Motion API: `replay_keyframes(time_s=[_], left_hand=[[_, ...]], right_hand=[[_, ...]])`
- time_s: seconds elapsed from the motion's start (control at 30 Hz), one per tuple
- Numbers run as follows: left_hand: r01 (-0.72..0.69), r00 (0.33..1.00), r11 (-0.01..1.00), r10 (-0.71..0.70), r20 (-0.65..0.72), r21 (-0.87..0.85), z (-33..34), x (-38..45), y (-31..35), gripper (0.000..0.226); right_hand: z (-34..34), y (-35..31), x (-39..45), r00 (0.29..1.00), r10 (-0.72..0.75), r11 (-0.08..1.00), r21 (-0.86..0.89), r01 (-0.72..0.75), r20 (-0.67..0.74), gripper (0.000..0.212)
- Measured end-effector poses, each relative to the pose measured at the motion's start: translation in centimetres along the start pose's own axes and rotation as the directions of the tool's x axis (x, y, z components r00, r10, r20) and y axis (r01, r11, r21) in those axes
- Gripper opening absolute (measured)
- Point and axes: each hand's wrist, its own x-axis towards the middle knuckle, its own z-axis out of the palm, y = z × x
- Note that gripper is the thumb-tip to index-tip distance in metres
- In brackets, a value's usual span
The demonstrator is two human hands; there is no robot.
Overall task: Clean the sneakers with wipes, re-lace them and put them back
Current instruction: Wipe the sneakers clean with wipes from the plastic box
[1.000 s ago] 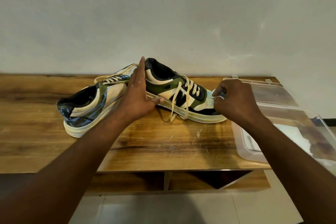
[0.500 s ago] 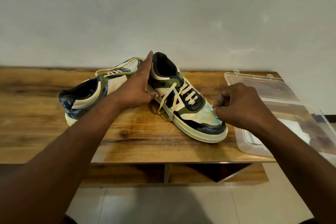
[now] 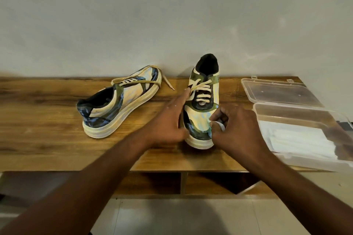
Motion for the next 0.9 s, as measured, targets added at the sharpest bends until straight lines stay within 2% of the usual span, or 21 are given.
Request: replay_keyframes(time_s=[0.1,0.23,0.4,0.5,0.6,0.73,0.9], left_hand=[[-0.007,0.999,1.0,0.007,0.042,-0.002,0.9,-2.0,0.7,0.136],[0.064,0.997,0.996,-0.067,-0.045,-0.055,3.1,-2.8,1.5,0.154],[0.104,0.989,0.993,-0.109,-0.096,-0.057,4.4,-3.0,1.4,0.152],[0.082,0.991,0.996,-0.077,-0.105,0.046,4.9,-3.3,1.9,0.145],[0.039,0.995,0.981,-0.02,-0.099,0.188,5.2,-3.3,2.2,0.136],[0.017,0.996,0.984,-0.001,-0.093,0.179,5.1,-3.3,2.0,0.133],[-0.001,0.994,0.991,0.016,-0.11,0.137,5.3,-3.5,1.7,0.122]], right_hand=[[0.0,0.0,0.2,1.0,-0.01,1.0,0.007,0.01,-0.005,0.014],[-0.6,0.2,0.6,1.0,-0.012,1.0,0.01,0.012,0.019,0.015],[-1.8,0.9,2.0,0.998,-0.051,0.996,0.077,0.053,-0.028,0.045],[-1.7,0.9,2.4,0.996,-0.079,0.991,0.106,0.083,-0.044,0.037],[-1.1,0.9,2.7,0.991,-0.125,0.991,0.035,0.127,-0.045,0.025],[-0.3,0.6,2.5,0.985,-0.174,0.984,-0.024,0.174,0.01,0.02],[0.0,-0.6,1.6,0.932,-0.293,0.951,-0.037,0.307,0.211,0.022]])
